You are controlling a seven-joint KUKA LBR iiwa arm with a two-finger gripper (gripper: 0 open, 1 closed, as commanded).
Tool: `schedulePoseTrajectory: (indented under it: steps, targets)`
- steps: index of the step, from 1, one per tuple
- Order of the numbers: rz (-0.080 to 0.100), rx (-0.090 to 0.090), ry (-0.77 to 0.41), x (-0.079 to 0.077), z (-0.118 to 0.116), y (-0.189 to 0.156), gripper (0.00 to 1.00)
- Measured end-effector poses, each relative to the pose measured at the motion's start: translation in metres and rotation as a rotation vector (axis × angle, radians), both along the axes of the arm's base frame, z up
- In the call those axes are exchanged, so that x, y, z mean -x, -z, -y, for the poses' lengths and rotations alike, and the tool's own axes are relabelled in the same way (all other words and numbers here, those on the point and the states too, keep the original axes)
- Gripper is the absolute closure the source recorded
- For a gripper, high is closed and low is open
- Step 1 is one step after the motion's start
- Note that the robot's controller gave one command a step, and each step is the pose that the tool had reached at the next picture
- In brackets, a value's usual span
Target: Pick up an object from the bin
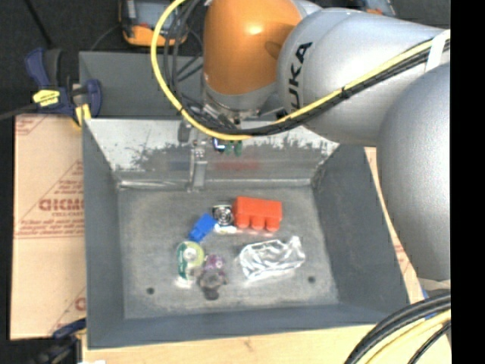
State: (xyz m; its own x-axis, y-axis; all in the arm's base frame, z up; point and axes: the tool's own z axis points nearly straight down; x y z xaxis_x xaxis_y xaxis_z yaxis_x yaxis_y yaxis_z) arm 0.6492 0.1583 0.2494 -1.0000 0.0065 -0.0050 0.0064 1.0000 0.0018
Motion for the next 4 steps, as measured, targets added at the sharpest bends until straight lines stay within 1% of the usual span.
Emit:
schedulePoseTrajectory:
  steps: [1,2,3,4]
  targets:
    - [-0.012,0.005,0.086,0.045,0.067,0.087,0.00]
    - [-0.005,0.003,-0.600,0.081,0.066,0.181,0.00]
    - [0.005,0.004,-0.606,0.022,0.061,0.171,0.00]
    - [0.001,0.002,-0.603,0.024,0.060,0.172,1.00]
